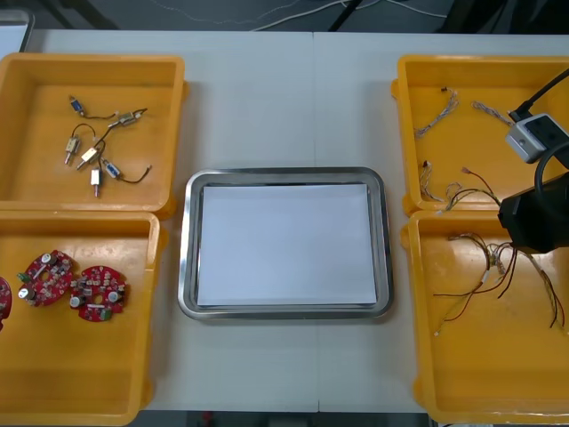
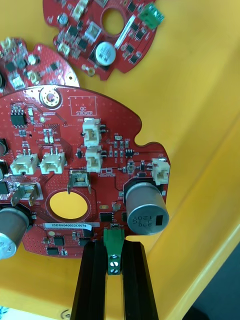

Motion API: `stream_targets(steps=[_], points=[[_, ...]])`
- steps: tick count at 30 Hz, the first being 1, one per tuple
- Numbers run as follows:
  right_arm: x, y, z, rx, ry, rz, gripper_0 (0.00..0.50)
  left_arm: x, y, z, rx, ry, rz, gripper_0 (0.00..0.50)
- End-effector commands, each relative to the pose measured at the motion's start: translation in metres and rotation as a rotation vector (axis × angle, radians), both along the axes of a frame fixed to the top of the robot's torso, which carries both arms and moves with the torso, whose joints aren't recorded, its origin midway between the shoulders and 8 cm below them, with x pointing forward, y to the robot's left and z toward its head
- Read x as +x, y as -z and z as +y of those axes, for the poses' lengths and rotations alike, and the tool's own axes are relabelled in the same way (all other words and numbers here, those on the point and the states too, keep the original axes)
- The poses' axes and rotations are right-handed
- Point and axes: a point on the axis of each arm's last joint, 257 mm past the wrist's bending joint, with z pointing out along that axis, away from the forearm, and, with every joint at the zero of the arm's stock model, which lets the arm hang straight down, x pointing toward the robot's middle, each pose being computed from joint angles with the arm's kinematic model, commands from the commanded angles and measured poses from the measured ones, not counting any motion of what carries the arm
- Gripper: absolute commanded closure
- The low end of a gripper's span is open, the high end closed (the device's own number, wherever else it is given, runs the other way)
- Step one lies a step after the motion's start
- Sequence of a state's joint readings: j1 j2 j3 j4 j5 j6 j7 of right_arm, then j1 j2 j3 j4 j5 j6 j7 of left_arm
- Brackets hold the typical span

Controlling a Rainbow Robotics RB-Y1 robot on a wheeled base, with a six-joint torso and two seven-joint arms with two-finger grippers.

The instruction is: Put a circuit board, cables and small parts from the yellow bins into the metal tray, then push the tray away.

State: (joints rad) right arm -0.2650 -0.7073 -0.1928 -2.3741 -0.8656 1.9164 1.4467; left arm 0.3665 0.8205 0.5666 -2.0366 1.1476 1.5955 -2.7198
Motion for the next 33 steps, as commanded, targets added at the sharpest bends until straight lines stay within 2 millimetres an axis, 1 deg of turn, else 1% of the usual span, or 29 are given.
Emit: stream_targets(steps=[1, 9, 11, 16, 26, 33], points=[[0.006, -0.018, -0.011, -0.037, 0.002, -0.042, 0.5, 0.02, -0.037, 0.004, -0.003, -0.15, -0.017, 0.5], [0.006, -0.018, -0.011, -0.037, 0.002, -0.042, 0.5, 0.028, -0.054, -0.014, -0.051, -0.334, 0.011, 0.5], [0.006, -0.018, -0.011, -0.037, 0.002, -0.042, 0.5, 0.031, -0.06, -0.019, -0.047, -0.391, 0.004, 0.5], [0.006, -0.018, -0.011, -0.037, 0.002, -0.042, 0.5, 0.034, -0.066, -0.032, -0.036, -0.495, -0.005, 0.5], [0.006, -0.018, -0.011, -0.037, 0.002, -0.042, 0.5, 0.036, -0.073, -0.068, -0.086, -0.613, 0.006, 0.5], [0.006, -0.018, -0.011, -0.037, 0.002, -0.042, 0.5, 0.038, -0.077, -0.085, -0.109, -0.668, 0.011, 0.5]])
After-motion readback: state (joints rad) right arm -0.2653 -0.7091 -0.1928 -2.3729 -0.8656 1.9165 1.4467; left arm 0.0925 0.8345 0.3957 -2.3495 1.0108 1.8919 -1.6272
